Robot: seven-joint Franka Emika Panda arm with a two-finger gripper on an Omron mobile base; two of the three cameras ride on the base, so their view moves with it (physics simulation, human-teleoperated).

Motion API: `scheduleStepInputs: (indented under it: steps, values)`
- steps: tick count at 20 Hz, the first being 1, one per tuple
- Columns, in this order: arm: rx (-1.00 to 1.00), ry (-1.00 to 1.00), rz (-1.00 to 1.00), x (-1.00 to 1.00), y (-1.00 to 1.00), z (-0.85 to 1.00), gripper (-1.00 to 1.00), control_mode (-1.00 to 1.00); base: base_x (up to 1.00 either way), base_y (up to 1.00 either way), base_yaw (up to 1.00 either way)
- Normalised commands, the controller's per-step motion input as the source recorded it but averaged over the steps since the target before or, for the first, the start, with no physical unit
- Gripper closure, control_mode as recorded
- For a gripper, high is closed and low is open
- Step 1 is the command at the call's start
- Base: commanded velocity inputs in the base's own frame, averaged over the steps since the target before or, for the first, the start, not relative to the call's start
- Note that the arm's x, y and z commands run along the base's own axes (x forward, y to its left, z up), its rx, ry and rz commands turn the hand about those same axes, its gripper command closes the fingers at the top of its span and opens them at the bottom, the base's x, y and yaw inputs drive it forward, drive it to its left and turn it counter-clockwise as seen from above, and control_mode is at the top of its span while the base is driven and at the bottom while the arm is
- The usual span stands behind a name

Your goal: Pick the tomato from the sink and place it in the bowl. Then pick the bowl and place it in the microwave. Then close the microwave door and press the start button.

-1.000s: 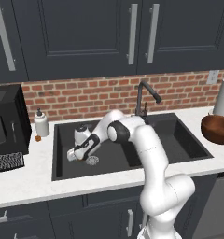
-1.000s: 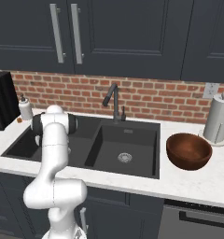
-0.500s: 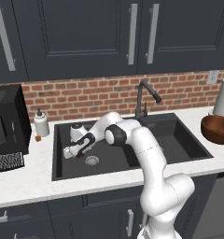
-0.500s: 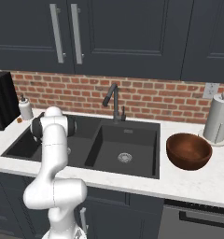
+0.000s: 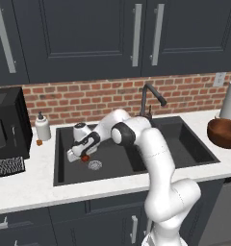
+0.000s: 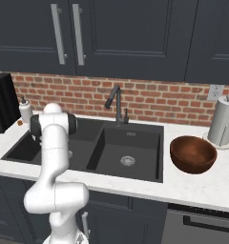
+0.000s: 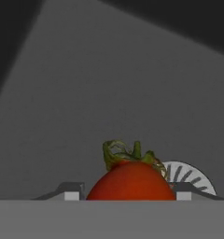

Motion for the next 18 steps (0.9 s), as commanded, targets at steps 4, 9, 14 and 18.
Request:
scheduleStepInputs:
  steps: [4,9,14,18]
  values:
    - [0.00,-0.11,0.12,-0.93,-0.26,0.90,1.00,-1.00,0.00,0.00,0.00]
    - [-0.09,-0.17,0.16,-1.00,-0.07,1.00,1.00,-1.00,0.00,0.00,0.00]
    - [-0.14,-0.17,0.16,-0.99,-0.09,1.00,1.00,-1.00,0.00,0.00,0.00]
    - [-0.17,-0.04,0.09,-0.75,-0.03,1.00,1.00,-1.00,0.00,0.00,0.00]
